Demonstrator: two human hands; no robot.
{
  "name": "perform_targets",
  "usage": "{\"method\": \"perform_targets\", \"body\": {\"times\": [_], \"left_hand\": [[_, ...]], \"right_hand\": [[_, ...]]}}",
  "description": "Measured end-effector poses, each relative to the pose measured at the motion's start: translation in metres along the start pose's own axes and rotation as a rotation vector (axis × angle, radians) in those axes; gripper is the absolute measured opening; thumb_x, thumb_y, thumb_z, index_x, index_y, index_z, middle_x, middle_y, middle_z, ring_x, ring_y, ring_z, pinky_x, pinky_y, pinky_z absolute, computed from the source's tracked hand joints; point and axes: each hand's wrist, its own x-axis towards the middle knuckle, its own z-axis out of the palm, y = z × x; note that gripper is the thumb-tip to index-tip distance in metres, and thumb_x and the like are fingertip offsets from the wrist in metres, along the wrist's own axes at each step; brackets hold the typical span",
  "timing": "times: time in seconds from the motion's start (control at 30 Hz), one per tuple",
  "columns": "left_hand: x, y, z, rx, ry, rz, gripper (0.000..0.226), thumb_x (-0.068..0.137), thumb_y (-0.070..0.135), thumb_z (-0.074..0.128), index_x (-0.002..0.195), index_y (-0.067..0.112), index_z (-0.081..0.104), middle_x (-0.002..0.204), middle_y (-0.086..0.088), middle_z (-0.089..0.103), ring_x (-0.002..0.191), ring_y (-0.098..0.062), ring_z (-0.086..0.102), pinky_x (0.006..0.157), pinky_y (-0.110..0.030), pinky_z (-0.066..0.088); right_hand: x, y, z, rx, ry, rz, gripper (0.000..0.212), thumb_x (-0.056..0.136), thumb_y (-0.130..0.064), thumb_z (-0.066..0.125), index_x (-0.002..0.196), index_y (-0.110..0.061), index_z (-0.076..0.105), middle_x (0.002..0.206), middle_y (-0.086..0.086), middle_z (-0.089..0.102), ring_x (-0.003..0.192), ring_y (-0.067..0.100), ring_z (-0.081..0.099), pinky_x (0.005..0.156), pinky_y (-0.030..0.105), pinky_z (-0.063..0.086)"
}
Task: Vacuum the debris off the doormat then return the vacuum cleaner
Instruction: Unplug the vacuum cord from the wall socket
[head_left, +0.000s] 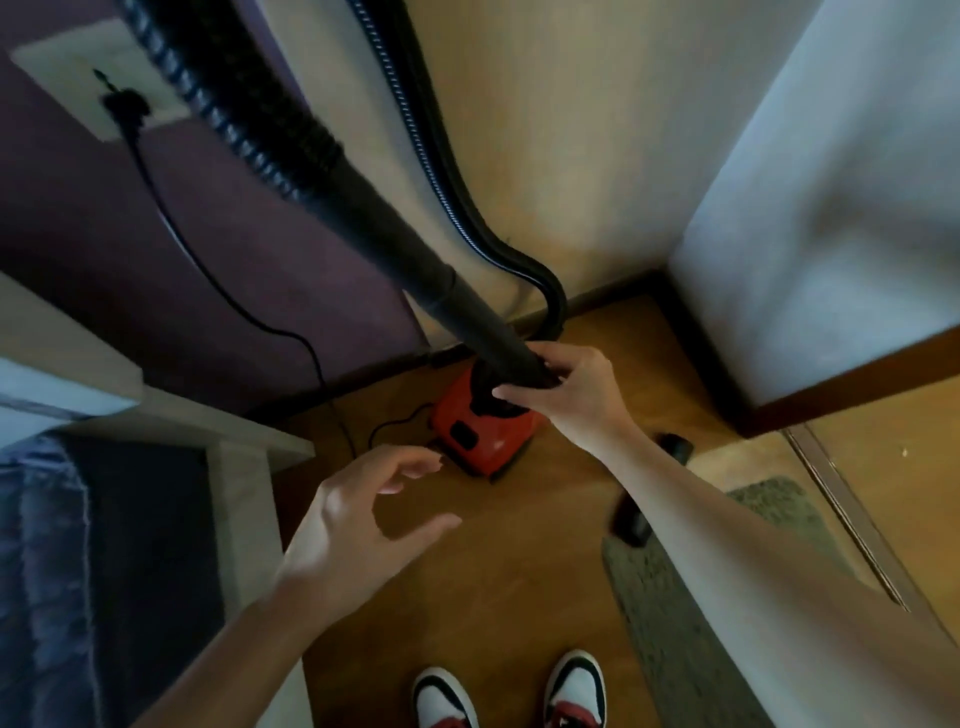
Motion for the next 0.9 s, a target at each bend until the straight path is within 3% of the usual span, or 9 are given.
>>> {"method": "perform_targets", "body": {"times": [0.13, 0.2, 0.33, 0.43, 0.5, 0.6, 0.7, 0.83, 0.9], "left_hand": [[-0.001, -0.032, -0.013, 0.039, 0.092, -0.082, 0.053, 0.078, 0.065, 0.063, 0.12, 0.032, 0.059, 0.113, 0.027, 0.06, 0.11, 0.009, 0.057, 0.091, -0.004, 0.044], [0.005, -0.047, -0.022, 0.077, 0.149, -0.087, 0.053, 0.079, 0.068, 0.06, 0.12, 0.035, 0.057, 0.112, 0.028, 0.06, 0.109, 0.01, 0.057, 0.091, -0.002, 0.042], [0.035, -0.076, -0.05, 0.157, 0.34, -0.001, 0.059, 0.08, 0.066, 0.062, 0.119, 0.021, 0.064, 0.11, 0.016, 0.065, 0.105, 0.002, 0.061, 0.089, -0.014, 0.051], [0.059, -0.089, -0.069, 0.219, 0.488, 0.052, 0.056, 0.081, 0.057, 0.066, 0.12, 0.018, 0.064, 0.112, 0.011, 0.065, 0.106, -0.004, 0.062, 0.089, -0.027, 0.054], [0.072, -0.096, -0.076, 0.28, 0.57, 0.09, 0.053, 0.081, 0.055, 0.067, 0.12, 0.018, 0.064, 0.112, 0.011, 0.064, 0.105, -0.009, 0.062, 0.088, -0.032, 0.055], [0.088, -0.106, -0.08, 0.389, 0.686, 0.171, 0.051, 0.082, 0.052, 0.066, 0.118, 0.015, 0.064, 0.112, 0.005, 0.064, 0.102, -0.015, 0.061, 0.084, -0.034, 0.055], [0.099, -0.116, -0.076, 0.485, 0.795, 0.25, 0.048, 0.086, 0.048, 0.065, 0.117, 0.012, 0.065, 0.114, 0.0, 0.064, 0.101, -0.017, 0.061, 0.083, -0.032, 0.055], [0.107, -0.119, -0.073, 0.597, 0.927, 0.355, 0.039, 0.086, 0.037, 0.067, 0.113, 0.008, 0.068, 0.117, -0.004, 0.062, 0.101, -0.023, 0.061, 0.083, -0.04, 0.052], [0.11, -0.114, -0.085, 0.668, 1.022, 0.315, 0.041, 0.084, 0.034, 0.068, 0.117, 0.009, 0.067, 0.122, -0.006, 0.06, 0.105, -0.026, 0.059, 0.082, -0.041, 0.05]], "right_hand": [[0.039, -0.032, 0.019, 0.009, 0.053, -0.114, 0.022, 0.078, -0.028, 0.09, 0.09, -0.031, 0.072, 0.078, -0.015, 0.07, 0.078, 0.001, 0.069, 0.07, 0.018, 0.052], [0.055, -0.04, 0.032, 0.033, 0.081, -0.135, 0.024, 0.076, -0.025, 0.092, 0.088, -0.026, 0.072, 0.077, -0.015, 0.069, 0.077, 0.0, 0.068, 0.07, 0.016, 0.051], [0.08, -0.047, 0.06, 0.0, 0.128, -0.206, 0.029, 0.074, -0.027, 0.093, 0.09, -0.018, 0.071, 0.08, -0.011, 0.07, 0.081, 0.007, 0.07, 0.072, 0.018, 0.052], [0.093, -0.047, 0.074, -0.026, 0.204, -0.271, 0.026, 0.077, -0.022, 0.091, 0.086, -0.02, 0.067, 0.078, -0.01, 0.067, 0.078, 0.002, 0.067, 0.07, 0.013, 0.05], [0.099, -0.045, 0.081, -0.037, 0.218, -0.305, 0.025, 0.08, -0.024, 0.089, 0.087, -0.019, 0.065, 0.079, -0.003, 0.067, 0.08, 0.007, 0.067, 0.074, 0.022, 0.056], [0.107, -0.039, 0.092, -0.004, 0.226, -0.315, 0.024, 0.083, -0.024, 0.086, 0.089, -0.016, 0.064, 0.074, -0.003, 0.068, 0.073, 0.02, 0.072, 0.074, 0.05, 0.061], [0.113, -0.032, 0.098, 0.027, 0.262, -0.356, 0.024, 0.085, -0.023, 0.084, 0.089, -0.013, 0.063, 0.074, -0.008, 0.066, 0.063, 0.015, 0.07, 0.064, 0.053, 0.061], [0.117, -0.028, 0.1, 0.037, 0.333, -0.411, 0.025, 0.085, -0.02, 0.083, 0.084, -0.01, 0.061, 0.064, 0.007, 0.063, 0.052, 0.012, 0.067, 0.06, 0.053, 0.058], [0.117, -0.027, 0.099, 0.031, 0.353, -0.418, 0.024, 0.085, -0.019, 0.083, 0.082, -0.01, 0.06, 0.059, 0.01, 0.062, 0.052, 0.013, 0.064, 0.06, 0.052, 0.056]]}}
